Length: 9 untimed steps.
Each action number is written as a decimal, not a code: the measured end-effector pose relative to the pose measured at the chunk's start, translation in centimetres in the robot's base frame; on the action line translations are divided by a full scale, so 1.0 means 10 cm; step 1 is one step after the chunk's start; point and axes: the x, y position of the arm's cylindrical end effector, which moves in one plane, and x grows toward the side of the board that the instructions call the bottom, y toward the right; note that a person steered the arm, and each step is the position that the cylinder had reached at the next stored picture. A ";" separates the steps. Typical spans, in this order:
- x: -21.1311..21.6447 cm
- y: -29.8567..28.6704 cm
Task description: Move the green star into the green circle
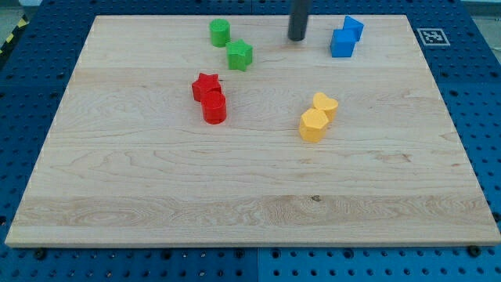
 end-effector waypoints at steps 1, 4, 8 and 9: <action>0.31 -0.02; 0.97 -0.59; 0.71 -1.00; 0.71 -1.10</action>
